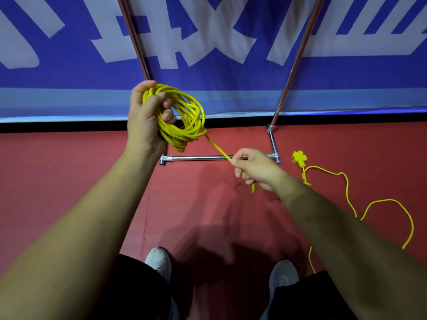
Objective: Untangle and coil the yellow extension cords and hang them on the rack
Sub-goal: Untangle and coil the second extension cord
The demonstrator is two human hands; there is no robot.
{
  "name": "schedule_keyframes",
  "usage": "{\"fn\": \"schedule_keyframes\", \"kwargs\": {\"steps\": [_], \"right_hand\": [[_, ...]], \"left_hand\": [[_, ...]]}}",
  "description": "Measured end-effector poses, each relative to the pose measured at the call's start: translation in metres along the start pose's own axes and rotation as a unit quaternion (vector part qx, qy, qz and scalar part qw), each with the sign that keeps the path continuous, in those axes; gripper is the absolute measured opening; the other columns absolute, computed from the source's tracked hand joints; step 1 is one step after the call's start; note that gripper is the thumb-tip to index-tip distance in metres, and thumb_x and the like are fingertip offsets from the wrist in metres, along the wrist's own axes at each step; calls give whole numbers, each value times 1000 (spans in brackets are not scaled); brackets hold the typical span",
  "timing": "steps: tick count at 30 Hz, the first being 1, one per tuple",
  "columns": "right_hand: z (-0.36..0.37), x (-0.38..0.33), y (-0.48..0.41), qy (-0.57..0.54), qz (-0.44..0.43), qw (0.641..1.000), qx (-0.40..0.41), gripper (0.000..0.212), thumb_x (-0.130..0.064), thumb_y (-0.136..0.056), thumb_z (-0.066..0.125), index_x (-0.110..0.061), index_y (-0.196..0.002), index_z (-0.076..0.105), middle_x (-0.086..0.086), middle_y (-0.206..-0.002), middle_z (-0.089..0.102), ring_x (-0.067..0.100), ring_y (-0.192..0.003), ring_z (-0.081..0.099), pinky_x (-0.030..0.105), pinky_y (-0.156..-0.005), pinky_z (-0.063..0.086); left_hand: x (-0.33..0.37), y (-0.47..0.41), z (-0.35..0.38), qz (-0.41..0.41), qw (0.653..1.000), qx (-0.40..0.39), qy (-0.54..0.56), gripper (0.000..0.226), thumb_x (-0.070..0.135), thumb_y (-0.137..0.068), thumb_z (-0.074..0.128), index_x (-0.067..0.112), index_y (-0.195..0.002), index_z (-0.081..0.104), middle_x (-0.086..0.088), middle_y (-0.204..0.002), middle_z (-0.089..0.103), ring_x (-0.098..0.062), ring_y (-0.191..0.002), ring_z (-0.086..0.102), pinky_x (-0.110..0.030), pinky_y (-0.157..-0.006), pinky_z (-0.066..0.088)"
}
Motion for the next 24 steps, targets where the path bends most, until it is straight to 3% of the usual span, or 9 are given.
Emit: {"fn": "schedule_keyframes", "kwargs": {"steps": [5,8,11,12,14,15,17,20,24], "right_hand": [[48,-17,19,91,-46,992,-76,8,-11,-96,55,-9,-99,63,10,-60,59,12,-38,42,22,-45,32],[74,-13,28,100,-13,981,-168,43,-4,-95,52,-28,-130,57,3,-64,59,24,-65,70,29,-61,38],[76,-14,38,77,16,968,-238,71,7,-88,45,-37,-143,39,6,-73,60,34,-86,72,33,-72,44],[73,-17,38,72,18,967,-245,69,7,-88,44,-34,-143,39,9,-74,62,33,-81,72,34,-72,46],[68,-24,39,74,11,965,-253,43,0,-91,47,-15,-131,51,22,-83,65,32,-68,64,33,-63,44],[68,-28,42,84,5,962,-260,26,-8,-92,51,-7,-116,61,33,-89,63,31,-64,57,32,-57,38],[71,-33,44,90,-16,959,-268,15,-22,-87,59,-8,-87,66,46,-94,57,30,-61,46,30,-52,28],[71,-45,50,38,-62,962,-263,11,-10,-90,60,-8,-99,53,25,-82,68,27,-60,61,27,-55,37],[58,-46,53,67,-81,937,-334,66,13,-85,52,-19,-142,42,17,-91,65,34,-81,68,33,-66,40]], "left_hand": [[5,0,-4,19,999,26,-9,22,-4,-97,47,14,-109,44,-3,-67,55,-13,-55,44,-20,-49,38],[7,-2,-9,31,998,34,-33,21,3,-97,55,14,-112,44,-8,-72,53,-15,-55,46,-24,-53,41],[8,-1,-12,54,994,27,-96,22,9,-97,59,15,-112,44,-12,-79,51,-18,-56,47,-27,-55,44],[7,1,-11,60,990,20,-123,22,10,-97,60,16,-112,44,-12,-80,50,-18,-56,47,-27,-54,45],[3,5,-8,64,983,4,-171,20,12,-97,60,18,-109,46,-11,-77,50,-19,-55,48,-28,-52,45],[0,6,-7,65,980,-2,-186,18,11,-96,60,18,-105,47,-11,-75,49,-20,-55,48,-29,-52,45],[-5,5,-5,63,978,-2,-197,14,8,-94,59,18,-97,49,-8,-70,49,-20,-55,47,-30,-55,43],[-10,4,-5,57,975,10,-213,14,9,-95,59,19,-92,49,-2,-62,51,-20,-54,46,-31,-56,42],[-12,5,-4,56,947,-8,-315,13,14,-95,60,21,-93,49,-11,-70,50,-23,-56,52,-44,-53,52]]}}
Point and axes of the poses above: each hand's wrist, its own y-axis away from the middle knuckle, its own z-axis out of the palm, x = y × z, the point moved 4 cm from there along -y, towards the middle knuckle
